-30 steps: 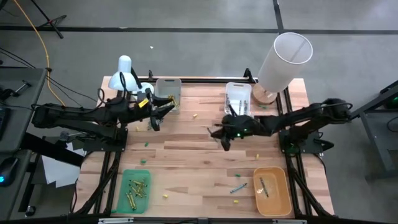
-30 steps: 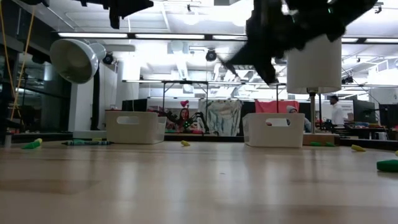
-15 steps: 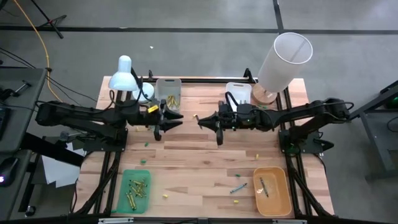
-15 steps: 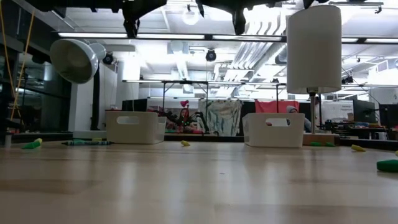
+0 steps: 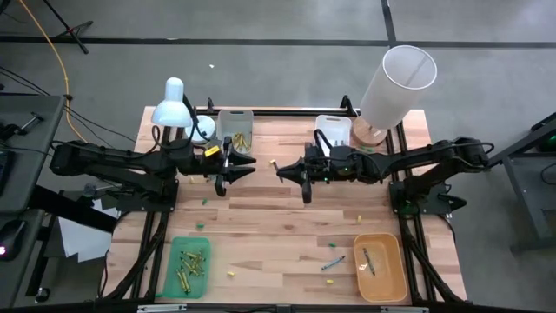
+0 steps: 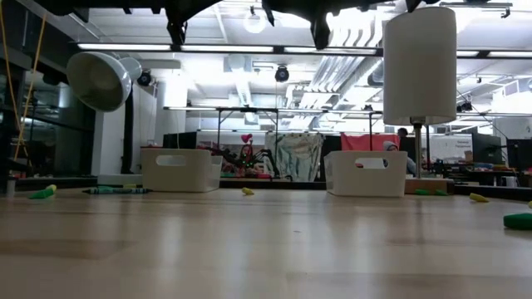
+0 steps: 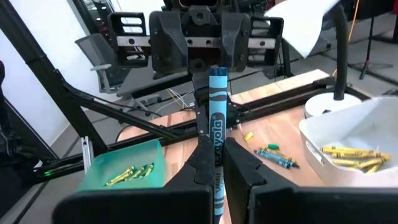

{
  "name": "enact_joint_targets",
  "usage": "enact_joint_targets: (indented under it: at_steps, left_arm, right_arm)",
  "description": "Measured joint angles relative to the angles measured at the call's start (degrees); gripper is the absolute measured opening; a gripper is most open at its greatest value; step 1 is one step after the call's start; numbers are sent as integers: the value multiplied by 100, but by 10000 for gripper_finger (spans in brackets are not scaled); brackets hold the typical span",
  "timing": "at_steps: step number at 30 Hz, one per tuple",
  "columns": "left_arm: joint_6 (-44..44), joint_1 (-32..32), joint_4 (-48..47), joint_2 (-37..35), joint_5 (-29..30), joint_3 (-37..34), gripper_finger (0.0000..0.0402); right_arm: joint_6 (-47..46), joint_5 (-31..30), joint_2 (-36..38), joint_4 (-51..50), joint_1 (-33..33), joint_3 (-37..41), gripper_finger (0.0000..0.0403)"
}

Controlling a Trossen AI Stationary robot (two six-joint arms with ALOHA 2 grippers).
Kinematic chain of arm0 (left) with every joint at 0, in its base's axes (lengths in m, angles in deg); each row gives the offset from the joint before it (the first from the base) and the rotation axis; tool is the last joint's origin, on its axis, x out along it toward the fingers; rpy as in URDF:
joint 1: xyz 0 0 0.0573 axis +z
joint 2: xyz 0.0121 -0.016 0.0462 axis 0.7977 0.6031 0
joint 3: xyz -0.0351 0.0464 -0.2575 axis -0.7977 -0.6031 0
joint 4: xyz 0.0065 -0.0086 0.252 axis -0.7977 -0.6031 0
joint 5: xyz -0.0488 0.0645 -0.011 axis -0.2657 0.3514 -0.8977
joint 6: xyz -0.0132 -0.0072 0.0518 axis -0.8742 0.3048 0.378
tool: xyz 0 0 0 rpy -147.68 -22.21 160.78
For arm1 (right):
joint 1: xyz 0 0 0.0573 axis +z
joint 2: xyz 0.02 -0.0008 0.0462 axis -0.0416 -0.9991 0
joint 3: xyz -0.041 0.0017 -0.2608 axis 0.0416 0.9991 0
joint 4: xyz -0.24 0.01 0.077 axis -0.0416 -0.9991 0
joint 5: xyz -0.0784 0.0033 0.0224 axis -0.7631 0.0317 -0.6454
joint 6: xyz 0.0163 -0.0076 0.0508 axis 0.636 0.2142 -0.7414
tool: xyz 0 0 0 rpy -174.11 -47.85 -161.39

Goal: Sort crayons
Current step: Put the blue crayon into the yellow bin

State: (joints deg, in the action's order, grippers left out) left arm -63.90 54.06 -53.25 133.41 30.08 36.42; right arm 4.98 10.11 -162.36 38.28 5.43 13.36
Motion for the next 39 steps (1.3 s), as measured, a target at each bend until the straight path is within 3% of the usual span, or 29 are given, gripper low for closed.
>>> enact_joint_targets:
  at_steps: [9,15,18,22,27,31,37,39]
  left_arm:
    - [5,0,-2,0,36,0,140]
    - [11,0,-4,-2,584,0,140]
    - [11,0,-3,-2,926,0,140]
    - [13,0,-2,-2,1105,0,140]
    - [462,0,-2,-2,1104,0,140]
    - [848,0,-2,-2,1106,0,140]
    - [964,0,-2,-4,1106,0,140]
    - [966,0,-2,-4,1106,0,140]
  right_arm:
    - [-421,288,0,-313,0,0,0]
    - [-1813,1992,2,-1301,146,0,0]
    - [-2442,2388,2,-2124,584,0,0]
    - [-3376,2485,2,-3108,1484,0,0]
    - [-5523,2786,2,-3665,2849,0,0]
    - [-7512,2411,2,-3665,3978,0,0]
    - [-10225,529,2,-4192,5323,0,0]
    - [-10457,358,2,-4544,5550,0,0]
